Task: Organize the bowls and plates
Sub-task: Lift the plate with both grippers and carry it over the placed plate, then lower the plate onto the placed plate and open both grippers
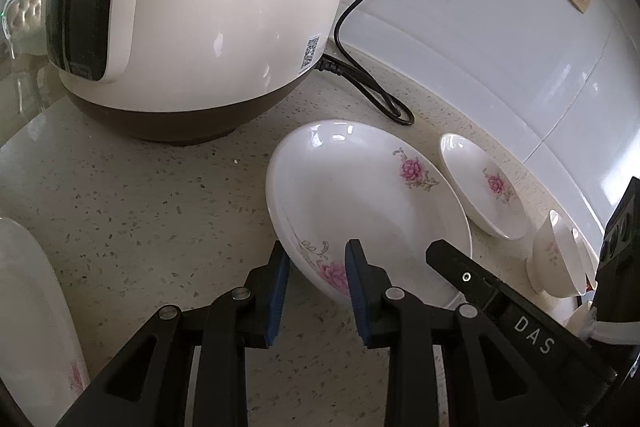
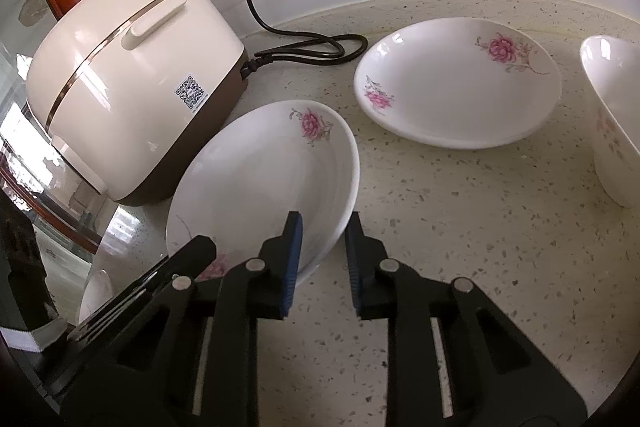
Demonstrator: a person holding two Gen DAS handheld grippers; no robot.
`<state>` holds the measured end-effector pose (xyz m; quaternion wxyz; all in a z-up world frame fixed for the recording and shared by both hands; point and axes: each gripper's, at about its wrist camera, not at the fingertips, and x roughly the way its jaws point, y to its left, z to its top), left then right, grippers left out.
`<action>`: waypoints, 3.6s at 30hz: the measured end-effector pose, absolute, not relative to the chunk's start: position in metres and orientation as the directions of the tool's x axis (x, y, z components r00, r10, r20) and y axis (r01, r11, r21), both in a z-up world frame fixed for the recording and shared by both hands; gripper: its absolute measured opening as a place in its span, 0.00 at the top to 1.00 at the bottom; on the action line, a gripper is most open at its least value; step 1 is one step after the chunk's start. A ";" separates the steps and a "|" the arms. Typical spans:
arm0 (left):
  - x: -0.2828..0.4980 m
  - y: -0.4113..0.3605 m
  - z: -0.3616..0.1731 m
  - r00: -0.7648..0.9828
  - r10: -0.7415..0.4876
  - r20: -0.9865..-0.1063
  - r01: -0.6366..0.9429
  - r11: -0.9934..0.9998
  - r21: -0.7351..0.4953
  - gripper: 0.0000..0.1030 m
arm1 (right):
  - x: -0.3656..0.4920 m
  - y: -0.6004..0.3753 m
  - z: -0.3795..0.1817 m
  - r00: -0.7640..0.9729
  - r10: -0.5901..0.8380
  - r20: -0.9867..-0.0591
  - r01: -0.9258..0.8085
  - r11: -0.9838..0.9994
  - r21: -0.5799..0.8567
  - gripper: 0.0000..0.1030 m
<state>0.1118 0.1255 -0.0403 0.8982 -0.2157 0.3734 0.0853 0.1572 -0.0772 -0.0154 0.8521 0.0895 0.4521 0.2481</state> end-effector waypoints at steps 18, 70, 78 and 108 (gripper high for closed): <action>0.090 0.127 -0.016 0.773 0.029 -0.633 -0.305 0.893 -0.331 0.72 | 0.132 -0.079 0.014 0.537 0.569 -0.623 -0.424 0.820 0.384 0.76; -0.081 0.205 -0.025 0.665 0.352 -0.658 -0.644 0.717 -0.267 0.74 | 0.013 0.058 -0.002 0.203 0.692 -0.693 -0.869 0.453 0.198 0.74; -0.094 0.206 -0.024 0.651 0.372 -0.661 -0.657 0.712 -0.246 0.74 | 0.008 0.066 -0.004 0.188 0.687 -0.702 -0.892 0.419 0.170 0.74; -0.103 0.225 -0.035 0.657 0.354 -0.666 -0.648 0.717 -0.258 0.76 | -0.006 0.083 -0.005 0.261 0.647 -0.717 -0.919 0.394 0.021 0.44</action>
